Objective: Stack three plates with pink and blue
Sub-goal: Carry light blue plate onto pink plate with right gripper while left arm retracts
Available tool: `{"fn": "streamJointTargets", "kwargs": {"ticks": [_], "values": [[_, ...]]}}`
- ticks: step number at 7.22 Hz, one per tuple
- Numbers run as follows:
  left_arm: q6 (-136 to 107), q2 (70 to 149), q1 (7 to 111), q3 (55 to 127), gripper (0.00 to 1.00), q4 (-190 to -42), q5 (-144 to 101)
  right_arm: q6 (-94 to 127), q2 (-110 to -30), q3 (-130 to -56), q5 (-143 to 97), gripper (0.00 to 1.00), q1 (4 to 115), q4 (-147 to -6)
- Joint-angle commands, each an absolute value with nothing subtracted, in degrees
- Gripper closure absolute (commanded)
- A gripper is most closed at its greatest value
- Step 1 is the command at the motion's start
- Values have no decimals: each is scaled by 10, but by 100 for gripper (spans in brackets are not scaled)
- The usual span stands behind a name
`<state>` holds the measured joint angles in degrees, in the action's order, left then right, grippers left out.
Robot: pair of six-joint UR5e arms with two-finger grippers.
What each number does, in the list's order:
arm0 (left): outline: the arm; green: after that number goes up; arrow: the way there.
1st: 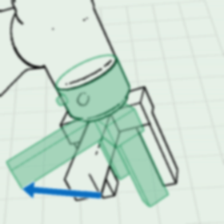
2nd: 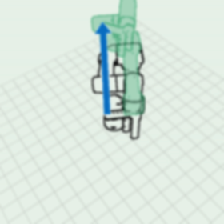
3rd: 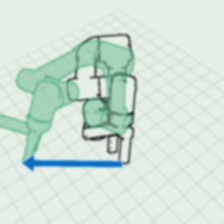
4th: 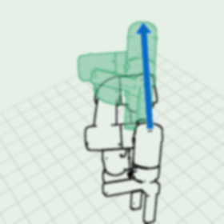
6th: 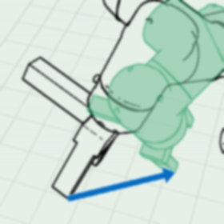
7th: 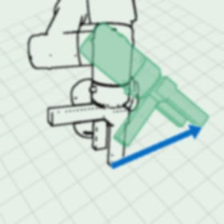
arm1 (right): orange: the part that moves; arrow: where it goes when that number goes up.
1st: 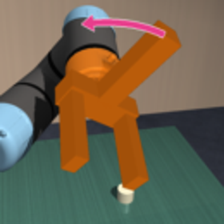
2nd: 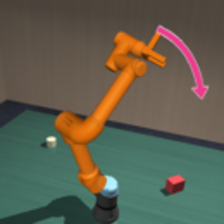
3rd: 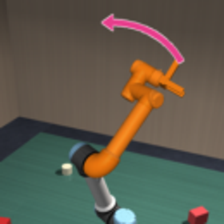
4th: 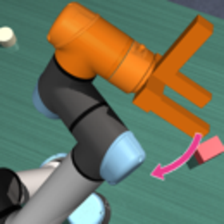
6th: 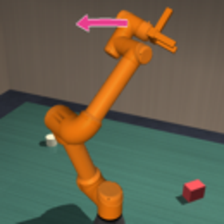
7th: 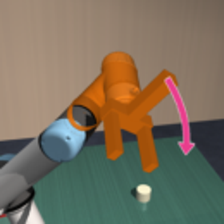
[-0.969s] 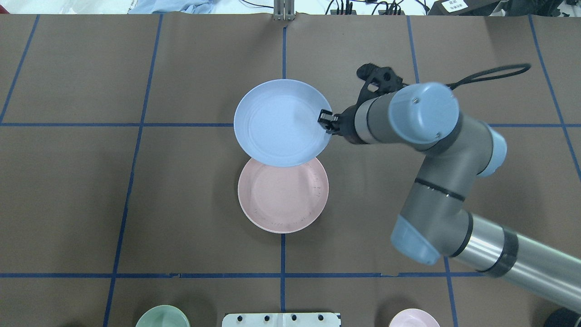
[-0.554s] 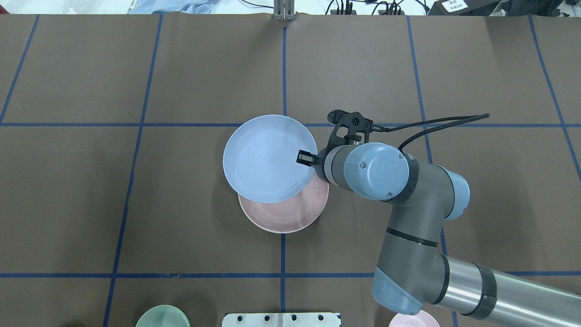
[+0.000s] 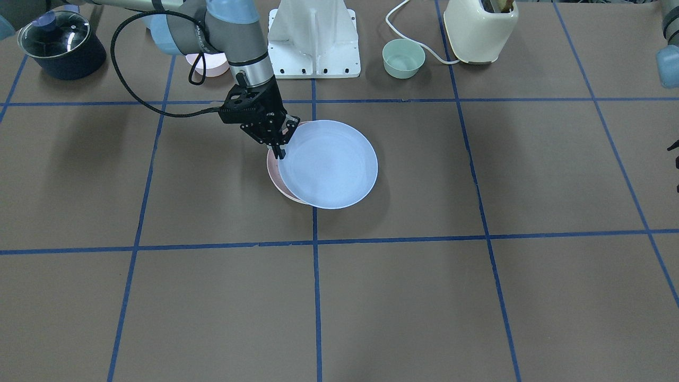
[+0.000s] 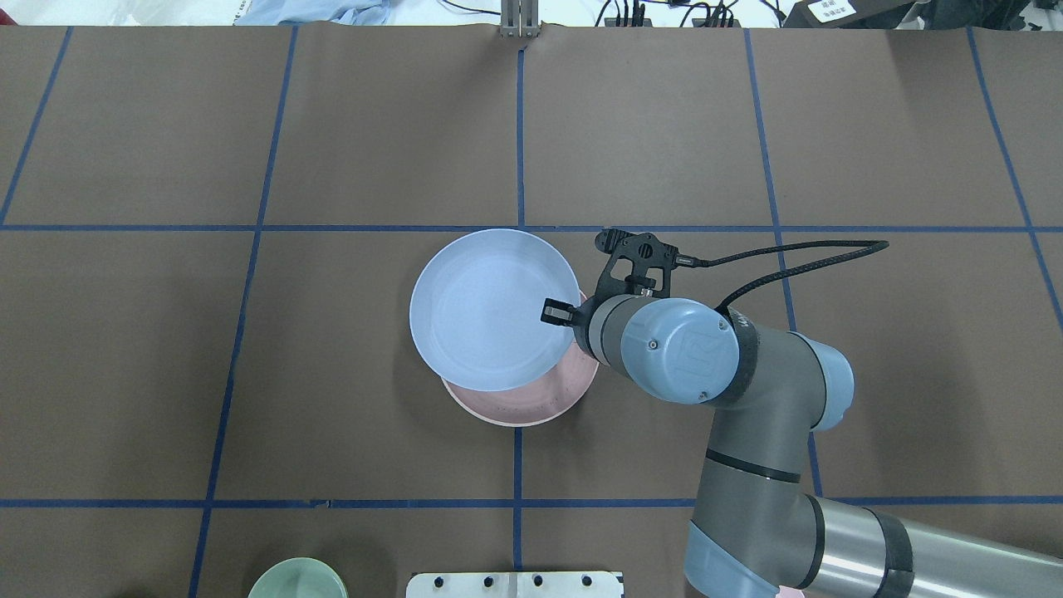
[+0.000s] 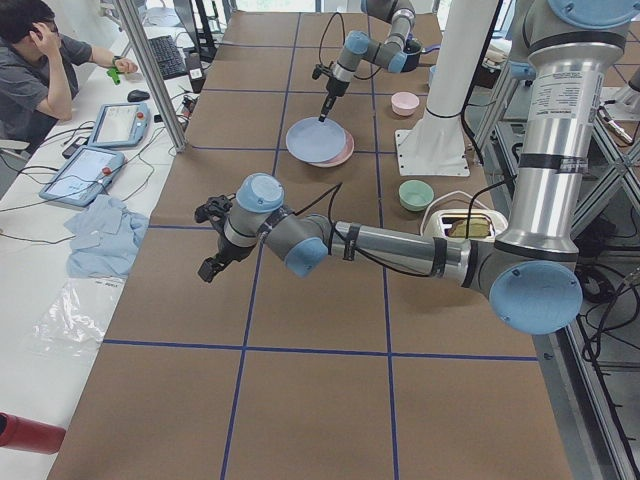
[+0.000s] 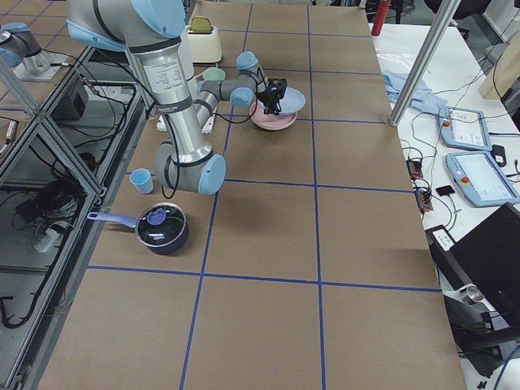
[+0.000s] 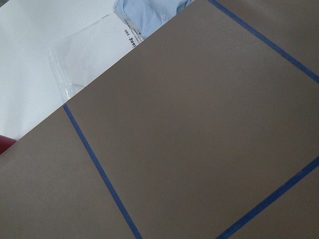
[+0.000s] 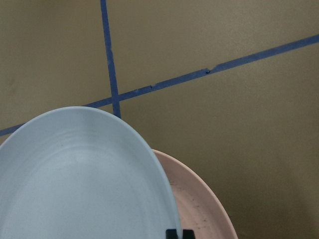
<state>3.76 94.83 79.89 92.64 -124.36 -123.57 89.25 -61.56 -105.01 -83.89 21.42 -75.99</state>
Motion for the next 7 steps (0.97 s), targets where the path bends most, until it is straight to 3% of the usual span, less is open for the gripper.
{"fn": "streamJointTargets", "kwargs": {"ticks": [1, 5, 7], "values": [[36, 949, 798, 925, 0, -1245, -1236, 893, -628, -1051, -831, 100, 211, -760], [35, 951, 797, 921, 0, -1246, -1236, 893, -651, -1085, -832, 97, 195, -760], [19, 951, 797, 920, 0, -1251, -1236, 892, -663, -1085, -798, 1, 188, -760]]}}
